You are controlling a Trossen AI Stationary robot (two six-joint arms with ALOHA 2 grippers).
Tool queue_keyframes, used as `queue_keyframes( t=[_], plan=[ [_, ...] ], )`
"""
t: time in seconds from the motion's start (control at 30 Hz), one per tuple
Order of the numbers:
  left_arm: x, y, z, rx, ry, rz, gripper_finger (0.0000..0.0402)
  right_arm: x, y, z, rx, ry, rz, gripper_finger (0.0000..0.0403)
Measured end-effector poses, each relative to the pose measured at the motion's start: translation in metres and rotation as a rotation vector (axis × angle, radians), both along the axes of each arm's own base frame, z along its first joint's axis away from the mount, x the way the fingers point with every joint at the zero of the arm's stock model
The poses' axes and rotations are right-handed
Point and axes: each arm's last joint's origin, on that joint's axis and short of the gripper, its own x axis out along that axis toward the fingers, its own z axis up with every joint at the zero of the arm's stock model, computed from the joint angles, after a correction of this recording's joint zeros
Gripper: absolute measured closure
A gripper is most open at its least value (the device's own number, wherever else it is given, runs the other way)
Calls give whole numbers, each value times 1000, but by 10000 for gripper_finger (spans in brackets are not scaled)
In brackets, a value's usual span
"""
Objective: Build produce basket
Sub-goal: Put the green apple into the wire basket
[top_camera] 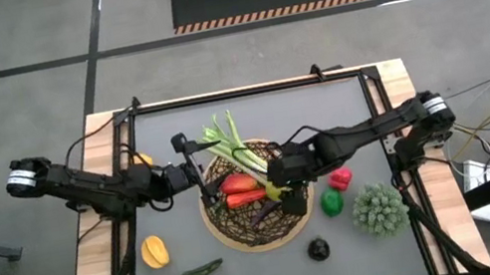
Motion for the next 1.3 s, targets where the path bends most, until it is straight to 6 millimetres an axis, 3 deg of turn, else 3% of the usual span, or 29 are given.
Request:
queue_keyframes(
  t=[0.6,1.1,1.3],
  plan=[
    [-9,2,6,15,17,25,81,41,-5,-50,-113,19,42,156],
    [-37,7,6,10,-5,24,81,54,-10,-78,-128,73,71,155],
    [-40,7,4,9,-5,24,81,55,-10,-82,-133,78,81,130]
  ],
)
